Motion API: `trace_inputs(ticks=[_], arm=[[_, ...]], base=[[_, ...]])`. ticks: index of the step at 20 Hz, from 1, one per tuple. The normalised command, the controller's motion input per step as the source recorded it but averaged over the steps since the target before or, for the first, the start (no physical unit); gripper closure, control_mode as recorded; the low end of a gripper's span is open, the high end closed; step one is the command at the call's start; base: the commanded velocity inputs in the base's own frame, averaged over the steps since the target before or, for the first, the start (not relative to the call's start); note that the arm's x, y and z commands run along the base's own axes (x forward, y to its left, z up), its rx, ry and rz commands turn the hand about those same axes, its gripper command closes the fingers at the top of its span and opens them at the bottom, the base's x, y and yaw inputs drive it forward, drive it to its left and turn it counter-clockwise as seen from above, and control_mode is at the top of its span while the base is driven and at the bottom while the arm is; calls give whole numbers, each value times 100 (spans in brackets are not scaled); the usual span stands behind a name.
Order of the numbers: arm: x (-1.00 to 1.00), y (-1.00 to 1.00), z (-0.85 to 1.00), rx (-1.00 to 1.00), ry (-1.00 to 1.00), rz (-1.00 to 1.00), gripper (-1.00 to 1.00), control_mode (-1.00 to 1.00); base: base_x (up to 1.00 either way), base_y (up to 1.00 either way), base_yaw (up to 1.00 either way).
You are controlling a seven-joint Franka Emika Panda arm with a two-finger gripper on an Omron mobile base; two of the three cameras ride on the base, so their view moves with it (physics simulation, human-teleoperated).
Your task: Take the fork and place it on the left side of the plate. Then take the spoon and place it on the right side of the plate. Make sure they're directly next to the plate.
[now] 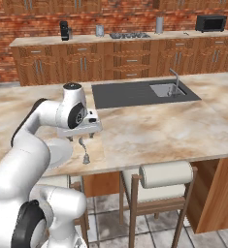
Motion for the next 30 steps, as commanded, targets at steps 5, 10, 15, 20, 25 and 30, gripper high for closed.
trace_inputs(ticks=[5,10,15,20,25,30], arm=[[-65,-31,41,0,0,-5,-100,-100],[-53,-8,47,0,0,-3,-100,-100],[-54,2,39,0,-7,-1,-100,-100],[-60,15,19,0,-16,0,-100,-100],[-78,8,3,0,-27,0,-100,-100],[-73,12,0,-1,-29,0,-100,100]], base=[[0,0,0],[0,0,0],[0,0,0],[0,0,0],[0,0,0],[-16,0,-1]])
